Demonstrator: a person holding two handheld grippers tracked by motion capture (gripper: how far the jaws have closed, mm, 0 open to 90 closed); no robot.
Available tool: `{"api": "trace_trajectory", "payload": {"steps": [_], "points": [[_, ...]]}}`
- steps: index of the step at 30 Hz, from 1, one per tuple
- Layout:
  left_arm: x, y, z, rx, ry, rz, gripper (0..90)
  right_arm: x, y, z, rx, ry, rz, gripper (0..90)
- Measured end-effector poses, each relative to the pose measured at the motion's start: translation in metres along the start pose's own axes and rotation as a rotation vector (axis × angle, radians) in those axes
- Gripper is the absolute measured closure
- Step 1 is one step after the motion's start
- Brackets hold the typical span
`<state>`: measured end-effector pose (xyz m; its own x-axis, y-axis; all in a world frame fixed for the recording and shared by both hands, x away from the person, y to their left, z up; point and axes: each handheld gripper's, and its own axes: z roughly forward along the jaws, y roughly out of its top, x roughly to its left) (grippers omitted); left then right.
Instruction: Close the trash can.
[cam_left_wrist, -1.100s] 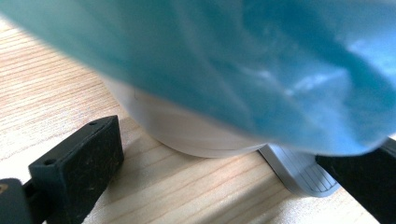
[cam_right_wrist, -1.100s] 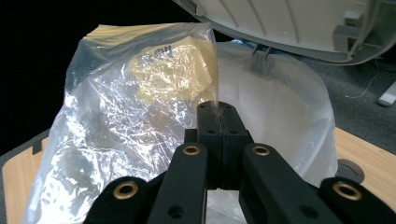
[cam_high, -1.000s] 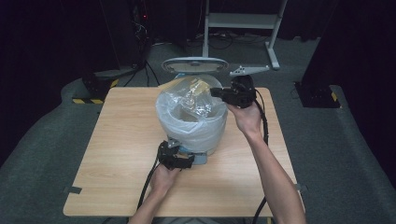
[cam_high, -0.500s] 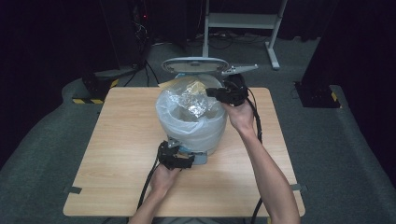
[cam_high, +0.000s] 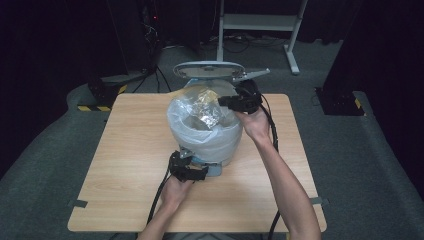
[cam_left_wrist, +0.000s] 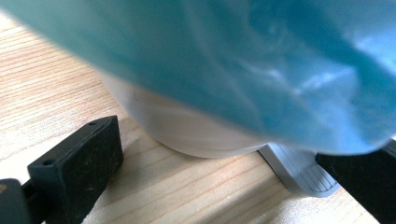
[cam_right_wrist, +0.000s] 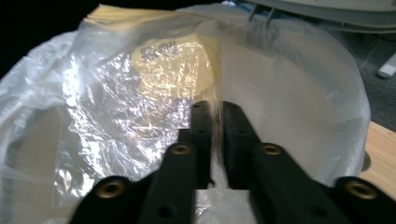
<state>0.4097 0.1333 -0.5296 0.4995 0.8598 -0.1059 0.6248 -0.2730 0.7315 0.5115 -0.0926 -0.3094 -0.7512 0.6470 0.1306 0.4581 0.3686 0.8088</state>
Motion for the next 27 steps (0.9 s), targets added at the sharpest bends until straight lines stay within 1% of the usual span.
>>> {"api": "trace_trajectory", "payload": {"steps": [1, 2, 5, 7, 8, 10, 12, 13, 14, 15, 17, 19, 20, 21, 23, 25, 27], "points": [[0.0, 0.0, 0.0, 0.0, 0.0, 0.0, 0.5, 0.001, 0.0, 0.0, 0.005, -0.007, -0.004, 71.5], [0.001, 0.0, -0.001, 0.013, 0.007, 0.015, 0.5, 0.001, 0.0, -0.001, 0.008, -0.013, -0.005, 67.8], [0.001, 0.0, -0.001, 0.016, 0.005, 0.018, 0.5, 0.003, -0.001, -0.004, 0.01, -0.028, -0.013, 58.7], [0.001, 0.0, -0.001, 0.018, 0.004, 0.02, 0.5, 0.003, -0.001, -0.007, 0.005, -0.044, -0.02, 58.2], [0.001, 0.0, -0.001, 0.018, 0.004, 0.021, 0.5, 0.003, -0.001, -0.01, 0.005, -0.053, -0.026, 60.5], [0.001, 0.0, -0.001, 0.018, 0.004, 0.021, 0.5, 0.004, -0.001, -0.014, -0.001, -0.06, -0.04, 73.7], [0.001, 0.0, -0.001, 0.016, 0.005, 0.019, 0.5, 0.004, 0.0, -0.017, 0.002, -0.046, -0.049, 83.8], [0.001, 0.0, -0.001, 0.013, 0.007, 0.016, 0.4, 0.005, 0.0, -0.016, 0.012, -0.047, -0.058, 86.7], [0.0, 0.0, 0.0, 0.0, -0.001, -0.001, 0.4, 0.006, 0.001, -0.014, 0.033, -0.052, -0.072, 87.8], [0.0, 0.0, 0.0, 0.001, -0.001, 0.0, 0.4, 0.008, 0.001, -0.01, 0.061, -0.055, -0.09, 88.2], [0.0, 0.0, 0.0, 0.0, -0.001, -0.002, 0.4, 0.011, 0.001, -0.005, 0.095, -0.061, -0.099, 88.3], [0.0, 0.0, 0.0, -0.001, -0.001, -0.002, 0.4, 0.011, 0.001, -0.001, 0.116, -0.048, -0.1, 85.9], [0.0, 0.0, 0.0, 0.0, -0.001, -0.002, 0.4, 0.011, 0.001, 0.0, 0.127, -0.05, -0.098, 78.6], [0.0, 0.0, 0.0, 0.0, -0.001, -0.001, 0.4, 0.012, 0.001, 0.001, 0.132, -0.067, -0.103, 70.4], [0.0, 0.0, 0.0, 0.0, -0.001, -0.001, 0.4, 0.012, 0.0, 0.0, 0.123, -0.08, -0.095, 65.2], [0.0, 0.0, 0.0, 0.0, -0.001, -0.002, 0.4, 0.012, 0.001, -0.005, 0.1, -0.087, -0.095, 64.9], [0.0, 0.0, 0.0, 0.0, -0.001, -0.001, 0.4, 0.012, 0.001, -0.008, 0.088, -0.086, -0.095, 66.5]]}}
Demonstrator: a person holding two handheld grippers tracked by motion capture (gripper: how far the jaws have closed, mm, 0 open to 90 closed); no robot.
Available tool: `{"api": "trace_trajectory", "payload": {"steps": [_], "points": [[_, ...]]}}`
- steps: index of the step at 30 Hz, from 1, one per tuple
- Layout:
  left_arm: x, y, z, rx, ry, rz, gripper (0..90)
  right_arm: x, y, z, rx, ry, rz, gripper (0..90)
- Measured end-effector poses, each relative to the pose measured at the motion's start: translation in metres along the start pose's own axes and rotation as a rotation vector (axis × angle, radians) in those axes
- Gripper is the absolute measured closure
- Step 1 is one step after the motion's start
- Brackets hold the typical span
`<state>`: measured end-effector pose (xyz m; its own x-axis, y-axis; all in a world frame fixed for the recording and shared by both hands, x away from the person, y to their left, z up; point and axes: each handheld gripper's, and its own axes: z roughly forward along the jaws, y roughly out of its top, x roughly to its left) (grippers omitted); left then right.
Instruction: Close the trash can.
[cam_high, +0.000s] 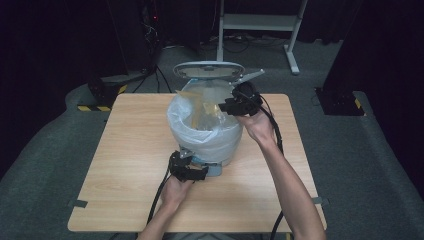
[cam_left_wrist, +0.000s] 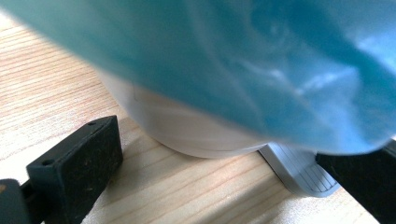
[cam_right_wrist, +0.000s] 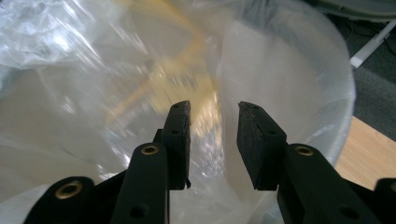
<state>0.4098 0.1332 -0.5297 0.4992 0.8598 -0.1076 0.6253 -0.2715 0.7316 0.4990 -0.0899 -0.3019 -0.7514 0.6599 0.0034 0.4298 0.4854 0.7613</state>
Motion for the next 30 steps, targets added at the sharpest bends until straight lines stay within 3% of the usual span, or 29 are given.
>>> {"api": "trace_trajectory", "payload": {"steps": [6, 13, 30], "points": [[0.002, 0.0, -0.002, 0.024, 0.002, 0.026, 0.4, -0.001, -0.005, -0.009, -0.046, 0.008, 0.011, 67.4], [0.002, 0.0, -0.002, 0.023, 0.002, 0.026, 0.4, -0.005, -0.019, -0.025, -0.12, 0.014, 0.058, 60.2], [0.001, 0.0, -0.002, 0.023, 0.004, 0.027, 0.6, -0.012, -0.044, -0.045, -0.205, 0.014, 0.117, 49.2]]}}
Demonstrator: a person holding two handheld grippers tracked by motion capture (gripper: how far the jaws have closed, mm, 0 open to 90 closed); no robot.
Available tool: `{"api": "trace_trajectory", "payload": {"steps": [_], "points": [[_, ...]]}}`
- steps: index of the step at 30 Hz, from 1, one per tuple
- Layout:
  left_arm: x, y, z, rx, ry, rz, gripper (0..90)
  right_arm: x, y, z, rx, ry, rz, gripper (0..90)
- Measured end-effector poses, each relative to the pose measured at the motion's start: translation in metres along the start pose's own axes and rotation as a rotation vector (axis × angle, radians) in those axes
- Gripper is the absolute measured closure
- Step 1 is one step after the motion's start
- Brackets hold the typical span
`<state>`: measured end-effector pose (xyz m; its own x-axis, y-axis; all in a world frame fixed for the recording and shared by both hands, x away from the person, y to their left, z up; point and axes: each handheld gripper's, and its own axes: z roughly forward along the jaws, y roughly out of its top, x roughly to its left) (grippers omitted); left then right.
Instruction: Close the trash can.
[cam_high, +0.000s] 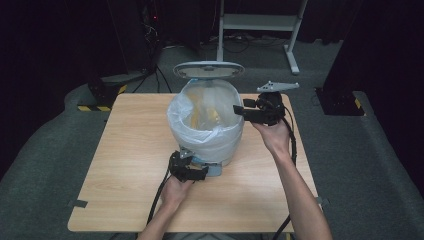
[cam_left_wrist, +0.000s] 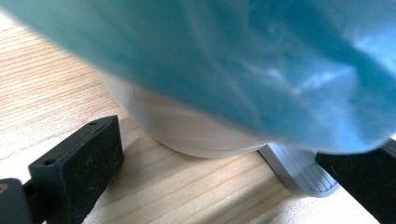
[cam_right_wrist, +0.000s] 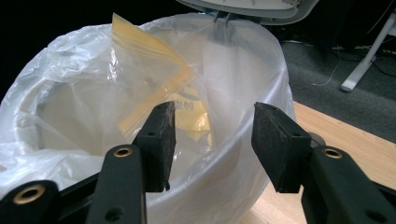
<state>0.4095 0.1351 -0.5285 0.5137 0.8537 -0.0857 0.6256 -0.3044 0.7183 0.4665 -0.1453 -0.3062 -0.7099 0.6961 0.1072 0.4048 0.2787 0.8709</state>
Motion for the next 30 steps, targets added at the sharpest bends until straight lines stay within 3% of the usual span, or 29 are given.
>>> {"api": "trace_trajectory", "payload": {"steps": [30], "points": [[-0.003, 0.0, 0.0, 0.006, 0.003, 0.003, 0.3, -0.005, -0.043, -0.034, -0.101, 0.006, 0.06, 46.9]]}}
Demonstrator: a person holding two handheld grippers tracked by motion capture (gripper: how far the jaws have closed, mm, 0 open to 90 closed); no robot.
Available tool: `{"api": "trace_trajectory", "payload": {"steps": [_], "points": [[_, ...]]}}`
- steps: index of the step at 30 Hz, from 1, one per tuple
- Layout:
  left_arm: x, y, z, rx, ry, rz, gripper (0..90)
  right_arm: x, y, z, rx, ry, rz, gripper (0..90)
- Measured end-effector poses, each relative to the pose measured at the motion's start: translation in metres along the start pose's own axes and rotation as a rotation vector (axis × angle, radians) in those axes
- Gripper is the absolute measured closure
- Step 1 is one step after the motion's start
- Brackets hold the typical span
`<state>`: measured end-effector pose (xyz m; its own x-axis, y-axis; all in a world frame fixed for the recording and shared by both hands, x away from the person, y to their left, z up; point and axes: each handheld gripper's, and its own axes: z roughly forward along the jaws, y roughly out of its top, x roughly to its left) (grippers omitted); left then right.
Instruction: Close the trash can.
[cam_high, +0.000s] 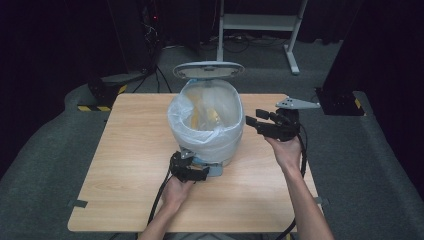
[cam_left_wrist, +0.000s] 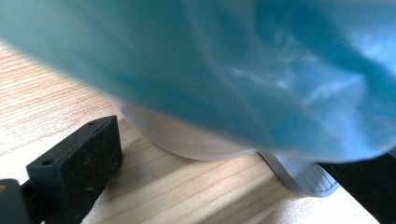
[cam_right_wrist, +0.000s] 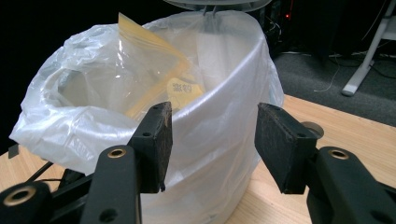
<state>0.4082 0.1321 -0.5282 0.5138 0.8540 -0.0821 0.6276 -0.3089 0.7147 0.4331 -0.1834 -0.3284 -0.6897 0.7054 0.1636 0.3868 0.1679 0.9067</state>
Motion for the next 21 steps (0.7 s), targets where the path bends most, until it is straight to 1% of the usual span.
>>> {"api": "trace_trajectory", "payload": {"steps": [1, 8, 21], "points": [[-0.001, 0.0, 0.0, -0.003, -0.002, -0.006, 0.3, 0.0, -0.001, -0.001, -0.001, -0.001, 0.002, 46.8], [-0.001, 0.0, 0.0, -0.003, -0.001, -0.007, 0.3, -0.002, -0.013, -0.006, -0.015, -0.006, 0.015, 46.8], [-0.001, 0.0, 0.0, -0.003, -0.002, -0.008, 0.3, -0.002, -0.045, -0.009, -0.02, -0.014, 0.039, 46.8]]}}
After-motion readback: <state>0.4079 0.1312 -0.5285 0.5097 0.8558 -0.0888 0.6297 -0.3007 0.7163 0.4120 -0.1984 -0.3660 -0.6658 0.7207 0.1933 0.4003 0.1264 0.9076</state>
